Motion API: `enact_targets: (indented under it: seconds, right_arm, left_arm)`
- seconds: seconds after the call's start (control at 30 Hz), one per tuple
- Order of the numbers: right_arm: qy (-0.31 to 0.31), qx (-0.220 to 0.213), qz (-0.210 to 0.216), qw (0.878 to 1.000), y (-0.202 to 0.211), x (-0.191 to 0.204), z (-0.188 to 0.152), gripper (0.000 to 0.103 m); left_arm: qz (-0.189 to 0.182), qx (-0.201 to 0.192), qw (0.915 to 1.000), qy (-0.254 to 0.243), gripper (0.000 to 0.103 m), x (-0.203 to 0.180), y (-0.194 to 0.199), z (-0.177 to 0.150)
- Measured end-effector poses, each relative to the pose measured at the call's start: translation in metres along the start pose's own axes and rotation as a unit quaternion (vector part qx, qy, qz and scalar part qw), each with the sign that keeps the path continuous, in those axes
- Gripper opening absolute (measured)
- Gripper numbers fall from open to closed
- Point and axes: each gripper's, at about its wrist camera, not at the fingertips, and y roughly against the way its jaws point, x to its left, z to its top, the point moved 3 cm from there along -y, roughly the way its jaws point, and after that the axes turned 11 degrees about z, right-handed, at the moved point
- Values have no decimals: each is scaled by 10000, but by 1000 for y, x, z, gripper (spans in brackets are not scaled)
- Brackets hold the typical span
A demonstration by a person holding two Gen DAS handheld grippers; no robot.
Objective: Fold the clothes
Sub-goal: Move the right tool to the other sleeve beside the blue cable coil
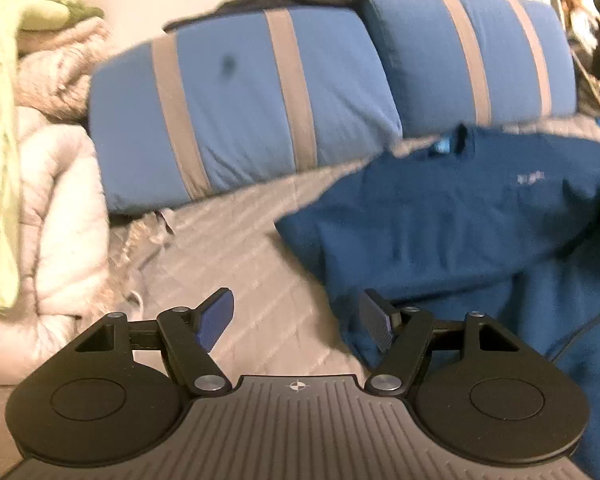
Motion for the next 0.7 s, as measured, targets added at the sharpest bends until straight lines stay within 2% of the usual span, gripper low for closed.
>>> enact_targets:
  seconds: [0.03,0.07,0.17,0.3,0.33,0.37,0.4,0.47,0.57,0.7]
  right_arm:
    - [9,71,-1,10000,-4,-1,1,26]
    - [20,128,22,9999,-6,-2,1,15]
    - [140,212,-52,9997,0,-6,1,11]
    - [285,270,-324,9987,16,-11,-4,12]
    - [266,271,-370,9986,19,-13,-6,36]
    - [214,264,-438,9985,21,-15,-9,45]
    - [128,249,-531,9982,24,-18,-11,49]
    - [-73,157,-726,9972,32,-26,-16,73]
    - [-734,-211,-980,9922,60,-49,-26,85]
    - [-1459,-626,-1510,9757,103,-84,-44,96]
  left_arm:
    - [30,-60,10000,7,69,3,4,4]
    - [69,-121,9999,4,69,6,9,8]
    - [114,-333,9994,-15,69,13,23,20]
    - [132,-638,9979,-20,69,17,35,41]
    - [144,-688,9975,13,69,17,37,47]
    - [152,-743,9971,53,69,16,39,54]
    - [141,-804,9966,102,69,16,40,61]
    - [76,-927,9956,133,69,13,44,76]
    - [20,-1165,9932,41,69,4,50,102]
    - [-110,-1475,9890,21,69,-9,60,144]
